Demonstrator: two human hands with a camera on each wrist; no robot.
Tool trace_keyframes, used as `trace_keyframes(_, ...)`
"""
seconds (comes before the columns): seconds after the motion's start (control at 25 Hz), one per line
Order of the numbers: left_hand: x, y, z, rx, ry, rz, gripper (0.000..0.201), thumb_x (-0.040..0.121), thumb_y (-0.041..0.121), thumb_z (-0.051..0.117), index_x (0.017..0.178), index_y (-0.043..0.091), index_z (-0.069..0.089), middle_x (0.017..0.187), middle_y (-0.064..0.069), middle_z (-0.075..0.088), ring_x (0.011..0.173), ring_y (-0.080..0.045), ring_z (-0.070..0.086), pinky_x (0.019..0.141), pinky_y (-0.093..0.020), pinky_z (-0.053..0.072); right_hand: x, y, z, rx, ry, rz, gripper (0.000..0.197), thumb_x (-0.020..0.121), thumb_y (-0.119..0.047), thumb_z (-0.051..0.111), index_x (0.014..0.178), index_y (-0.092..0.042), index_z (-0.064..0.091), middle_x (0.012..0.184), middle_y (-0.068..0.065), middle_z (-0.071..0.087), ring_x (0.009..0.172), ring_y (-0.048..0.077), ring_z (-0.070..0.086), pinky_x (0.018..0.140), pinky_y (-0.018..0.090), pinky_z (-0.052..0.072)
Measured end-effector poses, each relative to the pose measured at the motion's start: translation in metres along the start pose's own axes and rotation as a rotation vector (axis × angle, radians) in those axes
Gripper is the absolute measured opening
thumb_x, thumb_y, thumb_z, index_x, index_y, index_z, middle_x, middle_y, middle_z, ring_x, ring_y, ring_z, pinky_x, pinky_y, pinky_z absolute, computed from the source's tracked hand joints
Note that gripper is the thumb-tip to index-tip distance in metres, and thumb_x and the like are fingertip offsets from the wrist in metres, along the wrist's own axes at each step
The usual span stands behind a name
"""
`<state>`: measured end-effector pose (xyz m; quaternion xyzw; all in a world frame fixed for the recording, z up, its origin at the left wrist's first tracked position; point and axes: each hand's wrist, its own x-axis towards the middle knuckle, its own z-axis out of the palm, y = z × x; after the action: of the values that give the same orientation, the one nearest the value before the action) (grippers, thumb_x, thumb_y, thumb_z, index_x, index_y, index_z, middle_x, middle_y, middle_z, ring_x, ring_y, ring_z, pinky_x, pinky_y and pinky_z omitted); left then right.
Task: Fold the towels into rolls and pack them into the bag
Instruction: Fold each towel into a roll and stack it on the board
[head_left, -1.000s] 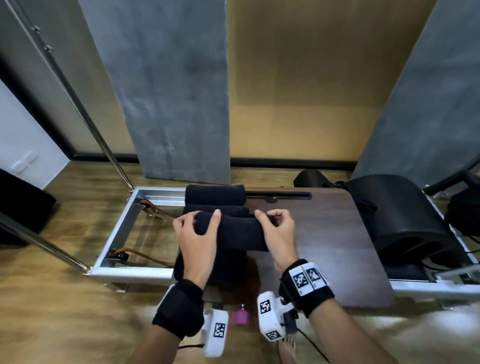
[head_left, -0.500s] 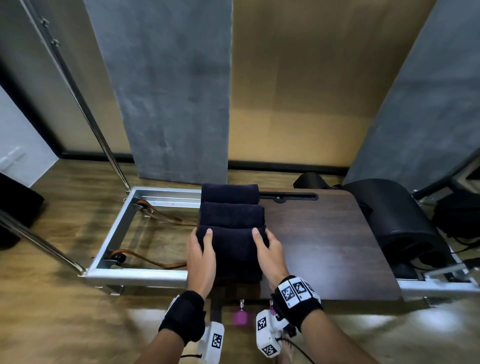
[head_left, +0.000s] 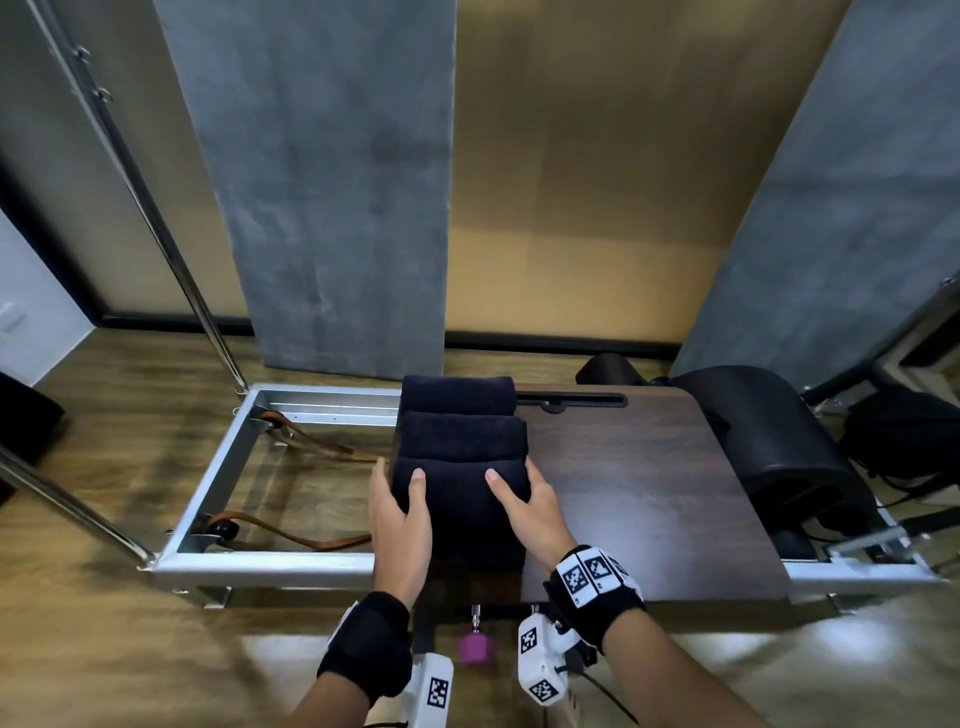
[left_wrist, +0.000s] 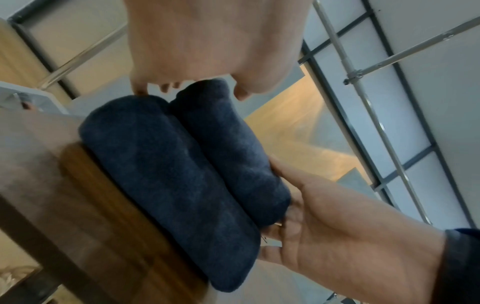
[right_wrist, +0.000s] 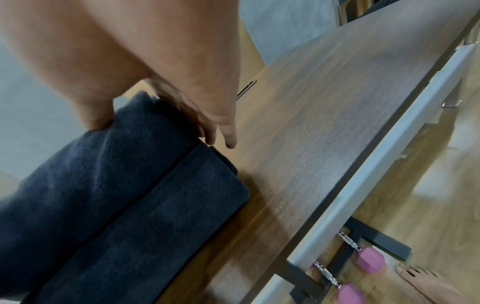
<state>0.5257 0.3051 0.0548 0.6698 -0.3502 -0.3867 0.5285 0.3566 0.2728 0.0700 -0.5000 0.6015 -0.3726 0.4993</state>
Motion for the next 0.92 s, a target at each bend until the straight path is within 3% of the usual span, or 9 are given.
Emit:
trace_keyframes(0.12, -0.010, 0.020, -0.004, 0.029, 0.147, 0.176, 0.059, 0.102, 0.054, 0.060, 0.152, 0.028, 0.042, 0.154, 0.006, 0.040, 0.138, -0.008, 0.041, 0.107, -0.027, 0.038, 0.001, -0.005, -0.008, -0.007, -0.003, 0.052, 0.080, 0.095, -0.050, 0.071, 0.162, -0.027, 0.033, 0.158, 0.000, 0.050, 0.143, 0.019, 0.050, 0.121, 0.046, 0.041)
trace_keyframes(0.2, -0.017, 0.035, -0.004, 0.056, 0.263, 0.354, 0.040, 0.103, 0.051, 0.061, 0.134, 0.027, 0.054, 0.135, 0.008, 0.048, 0.123, -0.010, 0.051, 0.099, -0.023, 0.040, 0.001, -0.007, -0.017, 0.004, 0.014, 0.107, 0.093, 0.094, -0.052, 0.070, 0.166, -0.022, 0.019, 0.168, 0.004, 0.034, 0.153, 0.022, 0.036, 0.125, 0.046, 0.033)
trace_keyframes(0.28, -0.027, 0.051, 0.001, 0.035, 0.247, 0.478, 0.024, 0.104, 0.047, 0.059, 0.120, 0.029, 0.059, 0.113, 0.012, 0.057, 0.103, -0.014, 0.059, 0.087, -0.022, 0.047, -0.001, -0.009, -0.032, 0.004, 0.035, 0.109, 0.091, 0.096, -0.054, 0.067, 0.166, -0.026, 0.018, 0.171, 0.005, 0.027, 0.155, 0.023, 0.030, 0.126, 0.047, 0.030)
trace_keyframes(0.44, -0.052, 0.064, 0.036, 0.026, -0.051, 0.588, 0.006, 0.107, 0.041, 0.057, 0.105, 0.038, 0.062, 0.092, 0.012, 0.065, 0.085, -0.018, 0.065, 0.073, -0.017, 0.049, -0.009, -0.013, -0.075, 0.000, 0.108, 0.077, 0.081, 0.098, -0.058, 0.061, 0.164, -0.031, 0.025, 0.170, 0.001, 0.030, 0.155, 0.020, 0.031, 0.126, 0.047, 0.029)
trace_keyframes(0.52, -0.059, 0.065, 0.062, 0.108, -0.248, 0.529, 0.008, 0.106, 0.044, 0.059, 0.102, 0.040, 0.064, 0.091, 0.013, 0.068, 0.087, -0.013, 0.067, 0.073, -0.017, 0.051, -0.012, -0.011, -0.097, -0.055, 0.123, 0.054, 0.078, 0.098, -0.060, 0.059, 0.163, -0.030, 0.029, 0.168, -0.001, 0.033, 0.154, 0.018, 0.032, 0.126, 0.046, 0.029)
trace_keyframes(0.64, -0.067, 0.064, 0.115, 0.317, -0.541, 0.465, 0.012, 0.102, 0.048, 0.061, 0.105, 0.037, 0.067, 0.097, 0.015, 0.070, 0.093, -0.002, 0.065, 0.085, -0.027, 0.054, -0.019, -0.002, -0.144, -0.194, 0.137, 0.036, 0.075, 0.098, -0.064, 0.056, 0.160, -0.027, 0.037, 0.165, -0.002, 0.039, 0.152, 0.018, 0.036, 0.120, 0.036, 0.031)
trace_keyframes(0.8, -0.086, 0.061, 0.193, 0.632, -0.805, 0.430, 0.034, 0.102, 0.046, 0.061, 0.126, 0.022, 0.065, 0.120, 0.005, 0.068, 0.111, -0.013, 0.063, 0.098, -0.032, 0.050, -0.036, 0.024, -0.227, -0.247, 0.197, 0.079, 0.075, 0.096, -0.067, 0.055, 0.156, -0.025, 0.044, 0.160, -0.001, 0.046, 0.148, 0.019, 0.041, 0.112, 0.030, 0.033)
trace_keyframes(0.92, -0.114, 0.061, 0.251, 0.716, -0.914, 0.417, 0.038, 0.103, 0.046, 0.060, 0.130, 0.020, 0.062, 0.123, 0.001, 0.065, 0.113, -0.015, 0.061, 0.099, -0.033, 0.050, -0.052, 0.051, -0.296, -0.266, 0.274, 0.098, 0.069, 0.098, -0.062, 0.057, 0.153, -0.020, 0.051, 0.153, 0.003, 0.055, 0.140, 0.021, 0.050, 0.105, 0.027, 0.036)
